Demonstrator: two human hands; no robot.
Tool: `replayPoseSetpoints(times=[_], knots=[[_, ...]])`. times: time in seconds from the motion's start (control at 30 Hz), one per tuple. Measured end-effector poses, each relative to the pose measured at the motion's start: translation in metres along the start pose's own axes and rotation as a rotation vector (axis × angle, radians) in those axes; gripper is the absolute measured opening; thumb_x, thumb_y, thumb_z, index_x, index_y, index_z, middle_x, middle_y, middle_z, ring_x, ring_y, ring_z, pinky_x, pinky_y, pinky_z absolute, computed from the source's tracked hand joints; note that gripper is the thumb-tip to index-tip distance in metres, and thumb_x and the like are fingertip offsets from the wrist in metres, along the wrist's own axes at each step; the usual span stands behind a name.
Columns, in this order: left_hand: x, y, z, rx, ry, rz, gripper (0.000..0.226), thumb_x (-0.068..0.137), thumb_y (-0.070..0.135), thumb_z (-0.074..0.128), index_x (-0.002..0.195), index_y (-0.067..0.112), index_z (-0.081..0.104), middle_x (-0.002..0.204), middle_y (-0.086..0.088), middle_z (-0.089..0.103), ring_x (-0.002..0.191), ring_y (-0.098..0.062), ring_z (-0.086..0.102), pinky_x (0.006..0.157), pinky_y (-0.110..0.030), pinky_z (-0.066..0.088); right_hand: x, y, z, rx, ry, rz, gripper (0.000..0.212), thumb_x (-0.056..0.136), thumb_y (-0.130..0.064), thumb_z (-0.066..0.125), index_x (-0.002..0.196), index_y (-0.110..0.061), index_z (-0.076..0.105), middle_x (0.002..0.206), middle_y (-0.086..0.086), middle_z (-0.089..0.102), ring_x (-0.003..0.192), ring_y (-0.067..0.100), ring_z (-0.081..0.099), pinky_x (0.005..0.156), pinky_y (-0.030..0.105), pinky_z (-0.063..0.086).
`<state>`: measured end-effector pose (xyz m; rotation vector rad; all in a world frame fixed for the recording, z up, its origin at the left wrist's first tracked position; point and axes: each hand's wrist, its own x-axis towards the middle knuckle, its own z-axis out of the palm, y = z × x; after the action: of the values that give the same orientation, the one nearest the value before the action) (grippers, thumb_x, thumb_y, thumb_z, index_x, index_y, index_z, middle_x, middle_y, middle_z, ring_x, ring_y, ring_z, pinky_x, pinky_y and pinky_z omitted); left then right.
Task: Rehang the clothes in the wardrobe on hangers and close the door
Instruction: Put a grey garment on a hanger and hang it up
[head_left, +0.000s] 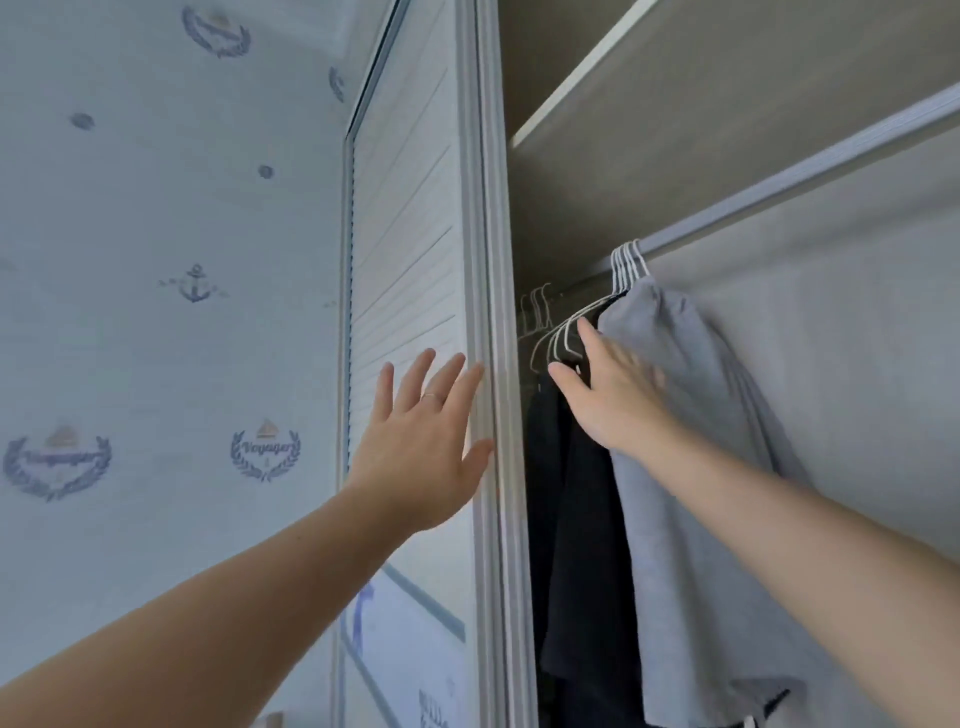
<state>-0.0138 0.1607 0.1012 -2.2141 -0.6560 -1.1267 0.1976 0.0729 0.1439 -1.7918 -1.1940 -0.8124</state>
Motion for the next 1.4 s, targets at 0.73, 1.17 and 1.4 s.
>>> replayPoseSetpoints(times=[0.73,1.17,1.4], knots=[[-0.654,-0.151,-0.265,0.374,-0.524,-1.017,0.084,0.086,0.077,0.018,0.155,0.037,-0.007,0.167,0.009,-0.011,0.150,-0.019,-0.023,0.121,-0.050,-0.015,-0.535,-0.434,0.148,0.393,-0.822,-0.744,0.076,0.091,-0.071,0.014,0.155,-0.034,-0.003,0.166,-0.004,-0.005,0.152,0.023,-0.009,0.116,0.062,-0.001],[-0.898,-0.117,-0.403,0.722,-0.701,-1.611,0.082,0.091,0.076,0.018,0.156,0.038,-0.013,0.165,0.009,-0.022,0.147,-0.019,-0.033,0.114,-0.045,-0.029,-0.768,-0.645,0.150,0.642,-1.172,-1.241,0.078,0.081,-0.075,-0.004,0.146,-0.040,-0.030,0.160,-0.009,-0.028,0.147,0.020,-0.027,0.115,0.058,-0.013],[-0.969,-0.140,-0.437,0.773,-0.739,-1.949,0.081,0.092,0.073,0.025,0.157,0.038,-0.010,0.164,0.010,-0.022,0.146,-0.017,-0.034,0.112,-0.042,-0.030,-0.841,-0.758,0.182,0.664,-1.326,-1.501,0.076,0.079,-0.075,-0.007,0.137,-0.042,-0.042,0.157,-0.010,-0.035,0.146,0.019,-0.031,0.114,0.056,-0.016]])
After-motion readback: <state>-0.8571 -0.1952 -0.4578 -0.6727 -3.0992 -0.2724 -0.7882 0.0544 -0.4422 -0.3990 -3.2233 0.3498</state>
